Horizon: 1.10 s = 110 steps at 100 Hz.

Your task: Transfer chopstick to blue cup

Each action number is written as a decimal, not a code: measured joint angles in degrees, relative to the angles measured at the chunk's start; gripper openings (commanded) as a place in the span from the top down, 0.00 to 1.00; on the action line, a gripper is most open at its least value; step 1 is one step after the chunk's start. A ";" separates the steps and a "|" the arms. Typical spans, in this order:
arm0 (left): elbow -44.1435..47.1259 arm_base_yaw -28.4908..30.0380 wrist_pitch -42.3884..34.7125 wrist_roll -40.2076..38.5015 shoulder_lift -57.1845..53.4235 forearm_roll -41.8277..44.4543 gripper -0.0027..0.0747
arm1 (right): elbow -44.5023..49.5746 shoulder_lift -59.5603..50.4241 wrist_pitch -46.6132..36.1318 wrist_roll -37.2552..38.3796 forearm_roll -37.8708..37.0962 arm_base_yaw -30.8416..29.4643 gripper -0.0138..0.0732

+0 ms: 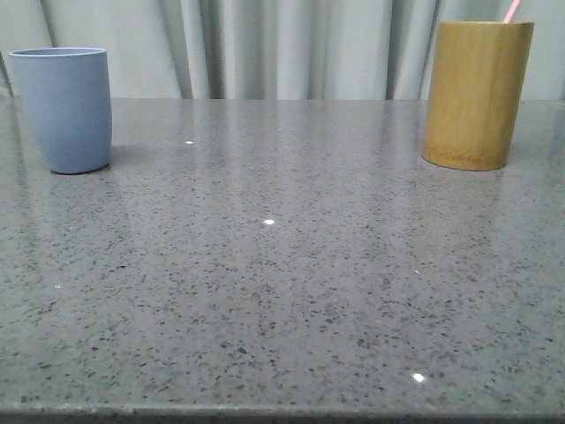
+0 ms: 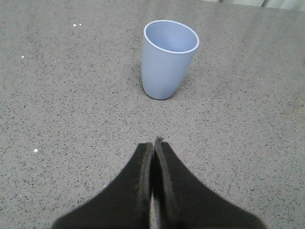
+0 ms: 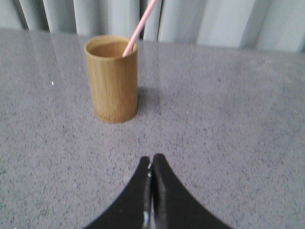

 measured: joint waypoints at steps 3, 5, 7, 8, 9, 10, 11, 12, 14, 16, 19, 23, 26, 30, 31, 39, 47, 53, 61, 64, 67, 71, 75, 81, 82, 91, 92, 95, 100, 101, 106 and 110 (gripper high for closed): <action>-0.83 0.00 0.44 0.00 0.85 -0.07 0.99 | -0.50 0.75 0.75 0.00 0.00 0.00 0.92; -1.32 0.00 0.53 0.00 1.40 -0.07 0.99 | -0.69 1.00 0.88 0.00 0.00 0.00 0.92; -1.60 0.00 0.56 0.00 1.71 -0.07 0.99 | -0.83 1.25 1.02 0.00 0.00 0.00 0.92; -1.82 0.00 0.56 0.00 1.99 -0.07 0.99 | -0.94 1.40 1.13 0.00 0.00 0.00 0.92; -1.95 0.00 0.56 0.00 2.23 -0.12 0.99 | -0.92 1.58 1.12 0.00 0.00 0.00 0.92; -2.09 0.00 0.56 0.00 2.35 -0.12 0.99 | -0.92 1.72 1.12 0.00 0.00 0.00 0.92; -2.28 0.00 0.59 0.00 2.47 -0.12 0.99 | -0.92 1.70 1.23 0.00 0.00 0.00 0.92; -2.25 0.00 0.69 0.00 2.65 -0.12 0.99 | -0.97 1.88 1.24 0.00 0.00 0.00 0.92; -2.42 0.00 0.69 0.00 2.79 -0.12 0.99 | -1.08 1.95 1.37 0.00 0.00 0.00 0.92; -2.51 0.00 0.69 0.00 3.04 -0.12 0.99 | -1.06 1.98 1.38 0.00 0.00 0.00 0.92; -2.56 0.00 0.69 0.00 3.04 -0.12 0.99 | -1.06 2.07 1.38 0.00 0.00 0.00 0.92; -2.65 0.00 0.69 0.00 3.15 -0.21 0.99 | -1.06 2.07 1.38 0.00 0.00 0.00 0.92; -2.65 0.00 0.81 0.00 3.15 -0.21 0.99 | -1.06 2.07 1.45 0.10 0.00 0.00 0.92; -2.65 0.00 0.81 0.00 3.15 -0.21 0.99 | -1.06 2.07 1.45 0.05 0.00 0.00 0.92; -2.65 0.00 0.89 0.00 3.15 -0.21 0.99 | -1.06 2.07 1.45 0.05 0.00 0.00 0.92; -2.65 0.00 0.89 0.00 3.15 -0.21 0.99 | -1.06 2.07 1.45 0.05 0.00 0.00 0.92; -2.65 0.00 1.03 0.00 3.15 -0.21 0.98 | -1.06 2.07 1.45 0.05 0.00 0.00 0.90; -2.65 0.00 1.17 0.53 3.15 -0.21 0.93 | -1.06 2.07 1.34 0.05 0.00 0.00 0.84; -2.65 0.00 1.69 2.37 3.15 -0.36 0.77 | -1.06 2.07 1.05 0.05 0.00 0.00 0.70; -2.65 0.00 2.01 2.79 3.15 -0.39 0.67 | -1.06 2.07 0.66 0.05 0.00 0.00 0.64; -2.65 0.00 2.09 3.32 3.15 -0.49 0.57 | -1.06 2.07 0.38 0.05 0.00 0.00 0.57; -2.65 0.00 2.34 3.73 3.15 -0.49 0.43 | -1.06 2.07 0.07 0.05 0.00 0.00 0.47; -2.65 0.00 2.44 4.01 3.15 -0.63 0.32 | -1.06 2.07 -0.41 0.05 0.00 0.00 0.38; -2.65 0.00 2.44 4.28 3.15 -0.87 0.18 | -1.06 2.07 -1.18 0.05 0.00 0.00 0.28; -2.65 0.00 2.44 4.27 3.15 -0.99 0.17 | -1.06 2.07 -1.16 0.05 0.00 0.00 0.26; -2.65 0.00 2.44 4.27 3.15 -1.37 0.14 | -1.06 2.07 -2.01 0.05 0.00 0.00 0.21; -2.65 0.00 2.44 4.27 3.15 -1.37 0.14 | -1.06 2.07 -2.12 0.05 0.00 0.00 0.21; -2.65 0.00 2.44 4.31 3.15 -1.47 0.14 | -1.06 2.07 -2.26 0.05 0.00 0.00 0.21; -2.65 0.00 2.52 4.31 3.15 -1.45 0.14 | -1.06 2.07 -2.35 0.05 0.00 0.00 0.21; -2.65 0.00 2.52 4.31 3.15 -1.45 0.14 | -1.06 2.07 -2.35 0.05 0.00 0.00 0.21; -2.65 0.00 2.52 4.40 3.15 -1.45 0.14 | -1.06 2.07 -2.39 0.05 0.00 0.00 0.21; -2.78 0.00 2.52 4.40 3.24 -1.45 0.14 | -1.06 2.07 -2.39 0.05 0.00 0.00 0.21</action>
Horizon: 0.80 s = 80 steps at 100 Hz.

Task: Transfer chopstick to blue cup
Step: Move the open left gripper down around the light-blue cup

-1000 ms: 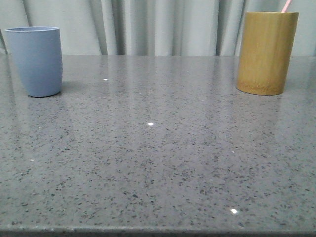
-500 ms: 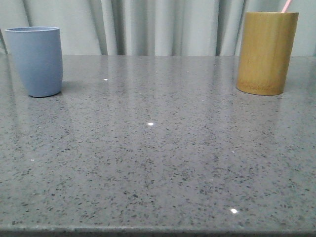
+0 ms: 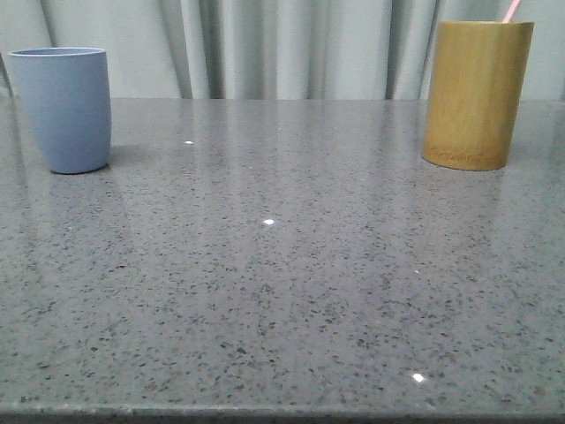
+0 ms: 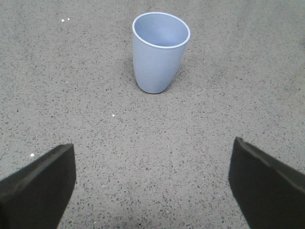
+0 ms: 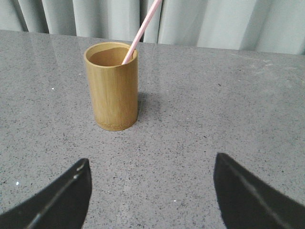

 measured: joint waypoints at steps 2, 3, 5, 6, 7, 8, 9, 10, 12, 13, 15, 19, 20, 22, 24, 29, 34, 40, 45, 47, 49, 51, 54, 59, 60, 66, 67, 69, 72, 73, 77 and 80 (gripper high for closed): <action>-0.13 0.00 0.00 0.00 0.14 -0.11 0.14 | 0.00 0.00 0.00 0.00 0.00 0.00 0.21; -0.26 0.00 0.00 0.04 0.31 -0.05 0.14 | 0.00 0.00 0.00 0.00 0.00 0.00 0.21; -0.42 0.00 -0.12 0.14 0.49 -0.05 0.14 | 0.00 0.00 -0.10 0.00 0.00 0.00 0.21; -0.67 0.00 -0.13 0.14 0.78 -0.05 0.14 | 0.00 0.00 -0.10 0.00 0.00 0.00 0.21; -0.77 0.00 -0.13 0.27 0.92 -0.05 0.14 | 0.00 0.00 -0.10 0.00 0.00 0.00 0.21; -0.98 0.00 -0.23 0.28 1.06 -0.05 0.14 | 0.00 0.00 -0.10 0.00 0.00 0.00 0.21; -1.10 0.00 -0.21 0.41 1.37 -0.05 0.14 | 0.00 0.00 -0.10 0.00 0.00 0.00 0.21; -1.22 0.00 -0.34 0.51 1.56 -0.05 0.14 | 0.00 0.00 -0.10 0.00 0.00 0.00 0.21; -1.65 0.00 -0.35 0.62 2.14 -0.05 0.14 | 0.00 0.00 -0.22 0.00 0.00 0.00 0.21; -1.96 0.00 -0.35 0.65 2.62 -0.05 0.14 | 0.00 0.00 -0.22 0.00 0.00 0.00 0.21; -2.30 0.00 -0.35 0.76 3.14 -0.05 0.14 | 0.00 0.00 -0.22 0.00 0.00 0.00 0.21; -3.25 0.00 -0.48 1.00 4.64 -0.05 0.14 | 0.00 0.00 -0.34 0.00 0.00 0.00 0.21; -3.90 0.00 -0.48 0.99 5.68 -0.05 0.14 | 0.00 0.00 -0.34 0.00 0.00 0.00 0.21; -4.38 0.00 -0.56 0.99 6.42 -0.05 0.14 | 0.00 0.00 -0.44 0.00 0.00 0.00 0.21; -5.12 0.00 -0.56 1.11 7.60 -0.05 0.14 | 0.00 0.00 -0.55 0.00 0.00 0.00 0.21; -7.05 0.00 -0.56 1.11 10.60 -0.05 0.14 | 0.00 0.00 -0.57 0.08 0.00 0.00 0.21; -9.62 0.00 -0.56 1.23 14.35 -0.05 0.14 | 0.00 0.00 -0.57 0.08 0.00 0.00 0.21; -12.47 0.00 -0.56 1.34 18.25 0.06 0.14 | 0.00 0.00 -0.57 0.08 0.00 0.00 0.21; -15.17 0.00 -0.61 1.34 21.79 0.06 0.14 | 0.00 0.00 -0.57 0.08 0.00 0.00 0.21; -16.38 0.00 -0.61 1.37 23.34 0.06 0.14 | 0.00 0.00 -0.57 0.08 0.00 0.00 0.21; -17.58 0.00 -0.61 1.37 24.95 0.06 0.14 | 0.00 0.00 -0.57 0.08 0.00 0.00 0.21; -18.79 0.00 -0.61 1.37 26.58 0.06 0.14 | 0.00 0.00 -0.57 0.08 0.00 0.00 0.21; -20.41 0.00 -0.61 1.37 28.71 0.06 0.14 | 0.00 0.00 -0.57 0.08 0.00 0.00 0.21; -23.19 0.00 -0.50 1.37 32.37 0.06 0.14 | 0.00 0.00 -0.57 0.08 0.00 0.00 0.21; -23.99 0.00 -0.39 1.37 33.39 0.06 0.14 | 0.00 0.00 -0.57 0.08 0.00 0.00 0.21; -27.08 0.00 0.16 1.37 37.30 0.06 0.14 | 0.00 0.00 -0.67 0.08 0.00 0.00 0.21; -27.82 0.00 0.18 1.37 38.26 0.06 0.14 | 0.00 0.00 -0.67 0.08 0.00 0.00 0.21; -28.89 0.00 0.56 1.37 39.64 0.06 0.14 | 0.00 0.00 -0.67 0.08 0.00 0.00 0.21; -30.29 0.00 1.00 1.37 41.48 0.06 0.14 | 0.00 0.00 -0.67 0.08 0.00 0.00 0.21; -30.62 0.00 1.24 1.37 41.92 0.06 0.14 | 0.00 0.00 -0.67 0.08 0.00 0.00 0.21; -32.45 0.00 1.89 1.37 44.53 0.06 0.14 | 0.00 0.00 -0.67 0.08 0.00 0.00 0.21; -33.53 0.00 2.29 1.47 46.17 0.06 0.14 | 0.00 0.00 -0.67 0.08 0.00 0.00 0.21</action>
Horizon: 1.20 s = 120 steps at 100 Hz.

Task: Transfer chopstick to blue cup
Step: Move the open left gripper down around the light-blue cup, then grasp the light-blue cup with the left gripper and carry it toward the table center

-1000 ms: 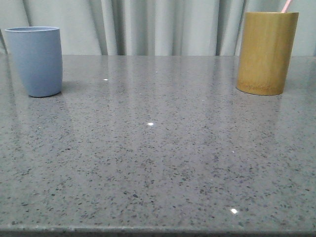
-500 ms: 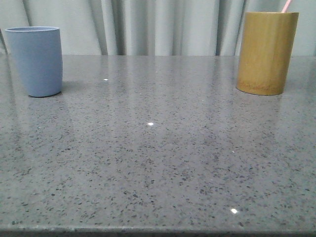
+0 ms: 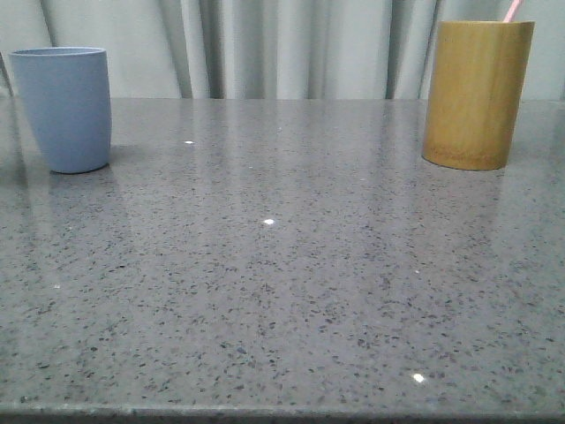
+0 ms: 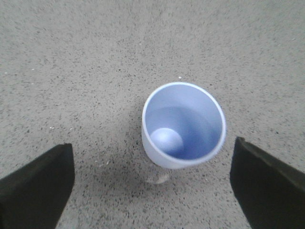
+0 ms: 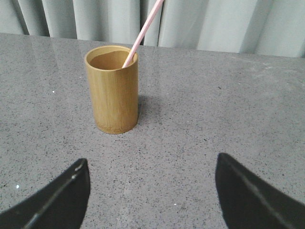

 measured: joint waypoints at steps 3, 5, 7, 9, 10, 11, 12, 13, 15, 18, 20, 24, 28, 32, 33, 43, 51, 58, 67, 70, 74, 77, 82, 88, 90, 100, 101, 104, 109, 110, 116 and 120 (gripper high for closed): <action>-1.21 0.00 0.45 0.00 1.94 0.00 0.14 | 0.00 0.00 0.00 0.00 0.00 0.00 0.21; -1.64 0.00 0.68 0.00 3.04 0.00 0.14 | 0.00 0.00 0.00 0.00 0.00 0.00 0.21; -2.24 0.00 0.98 0.00 3.73 0.00 0.14 | 0.00 0.00 0.00 0.00 0.00 0.00 0.21; -2.61 0.00 1.10 0.00 4.74 0.00 0.14 | 0.00 0.00 0.00 0.00 0.00 0.00 0.21; -2.93 0.00 1.10 0.00 5.07 0.00 0.14 | 0.00 0.00 0.00 0.00 0.00 0.00 0.21; -3.21 0.00 1.23 0.00 5.69 0.00 0.14 | 0.00 0.00 0.00 0.00 0.00 0.00 0.21; -3.35 0.00 1.24 0.00 6.30 0.00 0.14 | 0.00 0.00 0.00 0.00 0.00 0.00 0.21; -3.58 0.00 1.33 0.00 6.58 0.00 0.14 | 0.00 0.00 0.00 0.00 0.00 0.00 0.21; -3.80 0.00 1.39 0.00 7.41 0.00 0.14 | 0.00 0.00 0.00 0.00 0.00 0.00 0.21; -4.13 0.00 1.48 0.00 8.40 0.00 0.14 | 0.00 0.00 0.00 0.00 0.00 0.00 0.21; -4.25 0.00 1.48 0.00 9.09 0.00 0.14 | 0.00 0.00 0.00 0.00 0.00 0.00 0.21; -4.51 0.00 1.48 0.00 10.31 0.00 0.14 | 0.00 0.00 -0.10 0.00 0.00 0.00 0.21; -4.49 0.00 1.48 0.00 11.19 0.00 0.14 | 0.00 0.00 -0.10 0.00 0.00 0.00 0.21; -4.54 0.00 1.48 0.00 12.15 0.00 0.14 | 0.00 0.00 -0.10 0.00 0.00 0.00 0.21; -4.54 0.00 1.48 0.00 12.46 0.00 0.14 | 0.00 0.00 -0.10 0.00 0.00 0.00 0.21; -4.63 0.00 1.48 0.00 14.39 0.00 0.14 | 0.00 0.00 -0.10 0.00 0.00 0.00 0.21; -4.63 0.00 1.37 0.02 15.56 0.00 0.14 | 0.00 0.00 -0.10 0.00 0.00 0.00 0.21; -4.63 0.00 1.25 0.12 16.44 0.00 0.17 | 0.00 0.00 -0.10 0.00 0.00 0.00 0.21; -4.63 0.00 1.25 0.12 17.51 0.00 0.24 | 0.00 0.00 -0.21 0.00 0.00 0.00 0.21; -4.63 0.00 1.25 0.12 17.77 0.00 0.27 | 0.00 0.00 -0.21 0.00 0.00 0.00 0.21; -4.63 0.00 1.25 0.12 18.05 0.00 0.31 | 0.00 0.00 -0.21 0.00 0.00 0.00 0.21; -4.63 0.00 1.25 0.12 18.14 -0.11 0.36 | 0.00 0.00 -0.28 0.00 0.00 0.00 0.21; -4.63 0.00 1.25 0.12 18.25 -0.33 0.43 | 0.00 0.00 -0.28 0.00 0.00 0.00 0.21; -4.63 0.00 1.25 0.12 18.25 -0.75 0.53 | 0.00 0.00 -0.28 0.00 0.00 0.00 0.21; -4.63 0.00 1.25 0.12 18.25 -0.91 0.56 | 0.00 0.00 -0.28 0.00 0.00 0.00 0.21; -4.63 0.00 1.16 0.14 18.25 -1.82 0.74 | 0.00 0.00 -0.33 0.00 0.00 0.00 0.21; -4.63 0.00 1.16 0.14 18.25 -1.93 0.77 | 0.00 0.00 -0.33 0.00 0.00 0.00 0.21; -4.63 0.00 1.13 0.14 18.25 -2.08 0.82 | 0.00 0.00 -0.33 0.00 0.00 0.00 0.21; -4.63 0.00 1.03 0.25 18.25 -2.33 0.92 | 0.00 0.00 -0.33 0.00 0.00 0.00 0.21; -4.63 0.00 1.03 0.24 18.25 -2.34 0.94 | 0.00 0.00 -0.33 0.00 0.00 0.00 0.21; -4.63 0.00 1.03 0.24 18.25 -2.44 0.99 | 0.00 0.00 -0.33 0.00 0.00 0.00 0.21; -4.63 0.00 1.03 0.34 18.25 -2.57 0.99 | 0.00 0.00 -0.33 0.00 0.00 0.00 0.21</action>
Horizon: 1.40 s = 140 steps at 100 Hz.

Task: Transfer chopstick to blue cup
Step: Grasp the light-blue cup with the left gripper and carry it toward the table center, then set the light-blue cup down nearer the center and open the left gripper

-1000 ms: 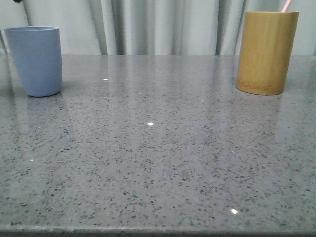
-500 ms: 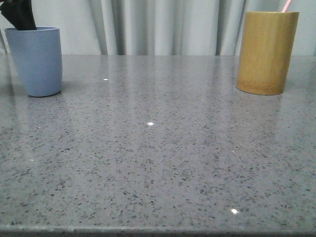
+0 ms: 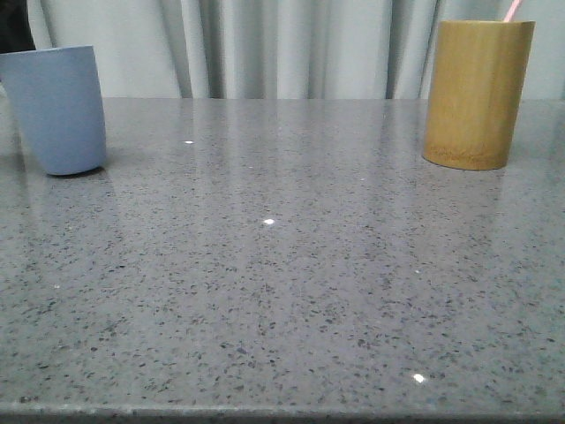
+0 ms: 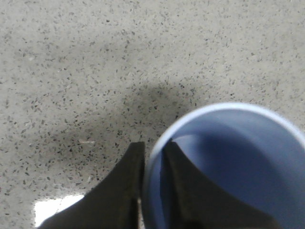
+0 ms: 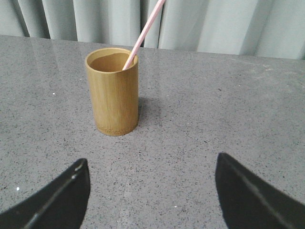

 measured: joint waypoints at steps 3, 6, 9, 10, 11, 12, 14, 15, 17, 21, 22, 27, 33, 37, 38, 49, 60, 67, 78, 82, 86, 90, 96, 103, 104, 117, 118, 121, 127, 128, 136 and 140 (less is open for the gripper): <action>0.00 0.00 0.00 0.00 0.00 0.00 0.99 | 0.00 0.00 0.00 0.00 0.00 0.00 0.21; -0.04 0.00 0.15 0.00 0.00 0.00 0.99 | 0.00 0.00 -0.10 0.00 0.00 0.00 0.21; -0.28 0.00 0.47 0.00 0.00 0.00 0.99 | 0.00 0.00 -0.09 0.00 0.00 0.00 0.21; -0.40 0.00 0.62 0.00 0.00 0.00 0.99 | 0.00 0.00 -0.09 0.00 0.00 0.00 0.21; -0.38 0.00 0.86 0.00 0.00 0.00 0.99 | 0.00 0.00 -0.09 0.00 0.00 0.00 0.21; -0.62 0.00 0.97 0.00 0.00 0.00 0.99 | 0.00 0.00 -0.09 0.00 0.00 0.00 0.21; -0.88 0.00 1.26 0.00 0.00 0.00 0.99 | 0.00 0.00 -0.09 0.00 0.00 0.00 0.21; -0.99 0.00 1.55 0.00 0.00 0.00 0.99 | 0.00 0.00 -0.09 0.00 0.00 0.00 0.21; -1.40 0.00 1.84 0.02 0.00 0.00 0.99 | 0.00 0.00 -0.09 0.00 0.00 0.00 0.21; -2.35 0.00 2.71 0.12 0.00 -0.12 0.99 | 0.00 0.00 -0.09 0.00 0.00 0.00 0.21; -2.53 0.00 2.94 0.12 0.00 -0.13 0.99 | 0.00 0.00 -0.09 0.00 0.00 0.00 0.21; -3.86 -0.50 3.78 0.12 0.00 -0.22 0.99 | 0.00 0.00 -0.09 0.00 0.00 0.00 0.21; -5.71 -1.65 4.59 0.12 0.00 -0.12 0.99 | 0.00 0.00 -0.09 0.00 0.00 0.00 0.21; -6.75 -2.65 5.13 0.12 0.00 -0.12 0.99 | 0.00 0.00 -0.19 0.00 0.00 0.00 0.21; -7.16 -3.10 5.12 0.12 0.00 -0.12 0.99 | 0.00 0.00 -0.13 0.00 0.00 0.00 0.21; -10.04 -7.13 5.60 0.12 0.00 0.26 0.99 | 0.00 0.00 -0.22 0.00 0.00 0.00 0.21; -12.36 -11.53 5.94 0.12 0.27 1.20 0.99 | 0.00 0.00 -0.22 0.00 0.00 0.00 0.21; -13.94 -13.85 6.42 0.12 1.22 1.29 0.99 | 0.00 0.00 -0.26 0.00 0.02 0.00 0.21; -16.05 -16.57 7.74 0.12 3.46 1.81 0.99 | 0.00 0.00 -0.26 0.00 0.02 0.00 0.21; -16.68 -17.35 8.13 0.12 4.60 2.31 0.99 | 0.00 0.00 -0.36 0.00 0.02 0.00 0.21; -16.98 -17.80 8.53 0.12 5.68 2.84 0.99 | 0.00 0.00 -0.36 0.00 0.02 0.00 0.21; -17.21 -18.31 8.76 0.12 6.50 3.29 0.99 | 0.00 0.00 -0.36 0.00 0.02 0.00 0.21; -17.44 -18.68 9.37 0.12 7.78 3.86 0.99 | 0.00 0.00 -0.36 0.00 0.02 0.00 0.21; -17.58 -18.78 9.95 -0.03 8.87 4.19 0.99 | 0.00 0.00 -0.36 0.00 0.02 0.00 0.21; -17.58 -18.78 9.98 -0.17 8.97 4.22 0.99 | 0.00 0.00 -0.36 0.00 0.02 0.00 0.21; -17.62 -18.78 10.09 -0.81 10.33 5.22 0.99 | 0.00 0.00 -0.36 0.00 0.02 0.00 0.21; -17.62 -18.78 10.09 -0.81 10.47 5.20 0.99 | 0.00 0.00 -0.36 0.00 0.02 0.00 0.21; -17.62 -18.78 10.09 -0.90 10.58 5.20 0.99 | 0.00 0.00 -0.36 0.00 0.02 0.00 0.21; -17.62 -18.78 10.09 -0.90 10.67 5.24 0.99 | 0.00 0.00 -0.36 0.00 0.02 0.00 0.21; -17.62 -18.78 10.09 -1.00 10.67 5.35 0.99 | 0.00 0.00 -0.36 0.00 0.02 0.00 0.21; -17.62 -18.78 10.09 -1.05 10.67 5.34 0.99 | 0.00 0.00 -0.36 0.00 0.02 0.00 0.21; -17.62 -18.78 10.09 -1.05 10.67 5.34 0.99 | 0.00 0.00 -0.36 0.00 0.02 0.00 0.21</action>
